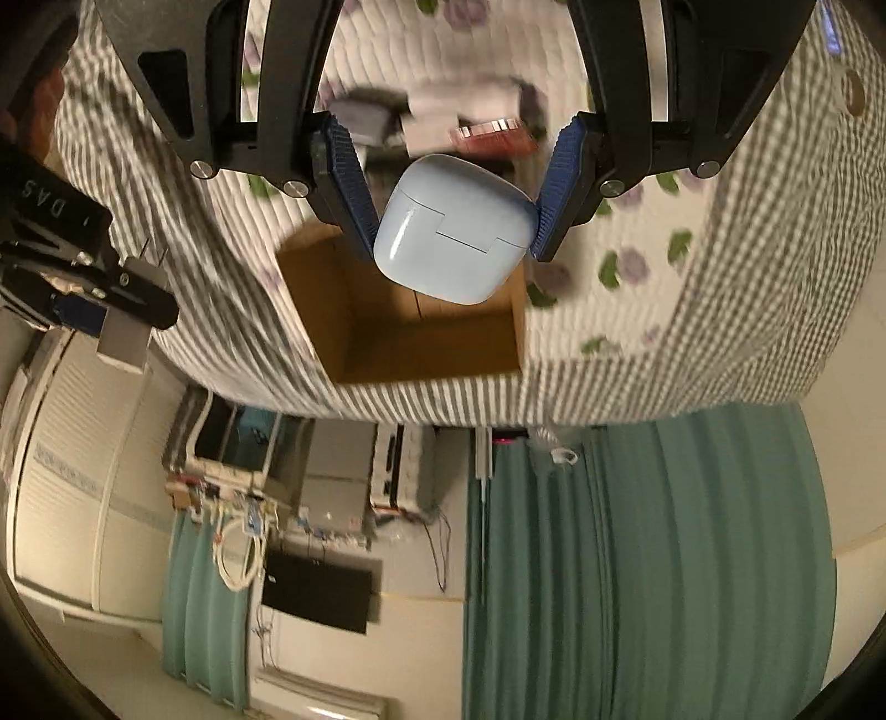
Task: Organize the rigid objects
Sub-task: 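Drop the earbud case into the box with left tool while right drops charger, then grasp the grey UGREEN power bank with the right tool, then grasp white bottle device with left tool while right carries power bank to box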
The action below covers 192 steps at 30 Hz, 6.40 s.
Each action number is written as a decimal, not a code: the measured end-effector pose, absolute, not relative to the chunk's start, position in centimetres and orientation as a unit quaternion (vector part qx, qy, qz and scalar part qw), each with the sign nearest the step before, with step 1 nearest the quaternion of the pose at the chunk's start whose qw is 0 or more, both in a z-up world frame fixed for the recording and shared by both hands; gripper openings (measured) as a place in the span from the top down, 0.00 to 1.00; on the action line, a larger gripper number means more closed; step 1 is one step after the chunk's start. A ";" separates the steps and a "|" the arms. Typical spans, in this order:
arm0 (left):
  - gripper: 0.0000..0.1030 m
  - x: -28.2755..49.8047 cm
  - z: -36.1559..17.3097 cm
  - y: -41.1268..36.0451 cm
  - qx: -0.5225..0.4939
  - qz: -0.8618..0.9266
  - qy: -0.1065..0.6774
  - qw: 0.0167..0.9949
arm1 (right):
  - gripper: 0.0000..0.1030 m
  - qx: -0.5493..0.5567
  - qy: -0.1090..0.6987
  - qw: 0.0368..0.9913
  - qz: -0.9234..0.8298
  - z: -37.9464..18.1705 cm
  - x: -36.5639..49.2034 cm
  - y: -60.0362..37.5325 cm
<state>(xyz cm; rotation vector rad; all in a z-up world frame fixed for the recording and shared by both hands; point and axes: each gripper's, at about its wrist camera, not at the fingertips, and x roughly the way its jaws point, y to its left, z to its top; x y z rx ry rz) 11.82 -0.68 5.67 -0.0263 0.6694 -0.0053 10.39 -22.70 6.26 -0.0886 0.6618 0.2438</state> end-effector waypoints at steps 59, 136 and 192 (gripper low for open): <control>0.03 7.8 -5.8 5.0 -0.005 0.032 0.383 0.923 | 0.10 -0.075 0.465 0.870 0.148 -6.7 8.3 -18.6; 0.02 13.4 -3.3 -0.9 0.047 -0.042 0.410 0.910 | 0.29 0.096 0.424 0.897 0.082 -7.6 11.5 -22.9; 0.00 17.9 0.8 -1.3 0.063 -0.082 0.337 0.936 | 0.18 0.014 0.400 0.879 0.259 2.4 20.8 -19.0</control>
